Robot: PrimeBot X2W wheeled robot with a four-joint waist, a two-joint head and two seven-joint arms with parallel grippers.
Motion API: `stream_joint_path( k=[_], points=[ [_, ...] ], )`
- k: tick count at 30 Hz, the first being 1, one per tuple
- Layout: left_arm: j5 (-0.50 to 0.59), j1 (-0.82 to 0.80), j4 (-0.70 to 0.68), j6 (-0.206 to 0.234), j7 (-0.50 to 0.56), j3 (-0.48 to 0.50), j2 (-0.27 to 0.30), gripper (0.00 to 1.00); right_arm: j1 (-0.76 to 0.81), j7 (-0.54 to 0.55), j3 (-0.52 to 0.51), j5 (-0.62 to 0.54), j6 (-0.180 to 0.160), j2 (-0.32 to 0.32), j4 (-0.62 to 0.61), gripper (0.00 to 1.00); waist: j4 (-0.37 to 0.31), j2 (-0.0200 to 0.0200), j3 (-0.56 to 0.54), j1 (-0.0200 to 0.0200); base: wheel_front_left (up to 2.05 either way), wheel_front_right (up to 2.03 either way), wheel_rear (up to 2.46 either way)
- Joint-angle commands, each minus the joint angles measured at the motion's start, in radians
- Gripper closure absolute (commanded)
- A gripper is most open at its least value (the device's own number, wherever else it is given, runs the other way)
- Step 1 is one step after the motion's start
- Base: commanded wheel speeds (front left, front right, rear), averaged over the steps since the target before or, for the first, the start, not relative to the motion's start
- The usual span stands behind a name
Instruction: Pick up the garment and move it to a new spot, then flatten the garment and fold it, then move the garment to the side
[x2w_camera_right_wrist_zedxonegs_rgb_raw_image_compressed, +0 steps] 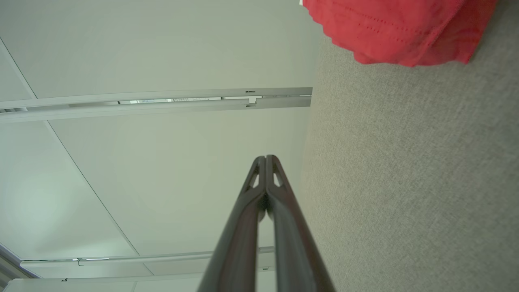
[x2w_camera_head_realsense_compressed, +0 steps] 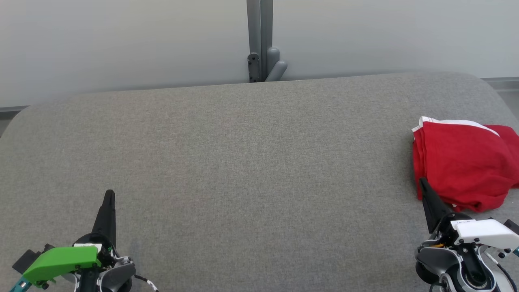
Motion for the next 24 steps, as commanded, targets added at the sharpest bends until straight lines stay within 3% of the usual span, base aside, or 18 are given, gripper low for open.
stream_joint_path(
  k=[1,24],
  points=[
    [-0.001,-0.011,-0.004,-0.004,0.002,0.005,0.006,1.00,-0.008,0.003,-0.003,0.005,0.000,-0.004,-0.004,1.00,0.000,0.0070,0.000,0.0000,0.00,0.00,0.00],
    [-0.001,-0.011,-0.004,-0.004,0.002,0.005,0.006,1.00,-0.008,0.003,-0.004,0.005,0.000,-0.004,-0.004,1.00,0.000,0.0070,0.000,0.0000,0.00,0.00,0.00]
  ],
)
